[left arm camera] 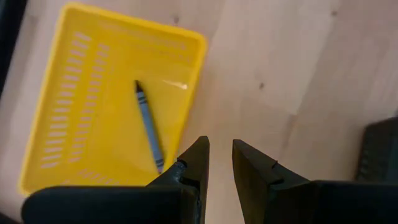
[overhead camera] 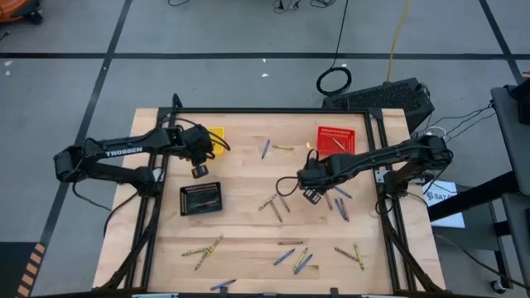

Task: Sort crayons
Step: Put the brown crayon into the black bin

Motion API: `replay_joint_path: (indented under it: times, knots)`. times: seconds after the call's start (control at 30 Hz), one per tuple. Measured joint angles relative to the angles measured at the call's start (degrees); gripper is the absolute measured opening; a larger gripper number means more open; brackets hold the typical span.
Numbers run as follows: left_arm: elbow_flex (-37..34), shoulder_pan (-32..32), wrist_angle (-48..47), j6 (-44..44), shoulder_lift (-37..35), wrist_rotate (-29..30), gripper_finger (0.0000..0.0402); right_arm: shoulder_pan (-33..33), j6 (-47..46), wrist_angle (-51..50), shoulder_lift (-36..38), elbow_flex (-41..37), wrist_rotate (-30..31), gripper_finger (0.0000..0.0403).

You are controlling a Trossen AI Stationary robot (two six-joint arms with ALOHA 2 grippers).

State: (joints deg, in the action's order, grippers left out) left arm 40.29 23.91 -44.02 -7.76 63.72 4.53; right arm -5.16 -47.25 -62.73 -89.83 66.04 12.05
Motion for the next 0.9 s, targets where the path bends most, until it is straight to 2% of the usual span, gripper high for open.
replay_joint_path:
  times: [0.27, 0.4, 0.57, 0.73, 0.9]
  knots:
    - [0.00, -3.48, -0.24, 2.37, 0.00, 0.01, 0.0069, -0.21, -3.74, 6.85, -0.01, -5.56, -0.84, 0.0119]
    - [0.00, -5.46, -0.25, 3.01, 0.00, 0.03, 0.0069, -0.45, -3.75, 15.39, -0.01, -5.75, -4.40, 0.0119]
    - [0.00, -8.14, -0.28, 5.74, 0.00, -0.02, 0.0069, -1.57, -3.84, 25.13, -0.03, -5.75, -4.73, 0.0119]
    - [0.00, -11.70, -0.35, 6.07, 0.00, -2.61, 0.0069, -2.47, -4.14, 29.57, -0.43, -5.75, -4.70, 0.0119]
    - [0.00, -14.93, -0.50, 8.04, 0.00, -2.68, 0.0069, -2.50, -3.62, 33.45, -2.22, -5.73, -4.68, 0.0119]
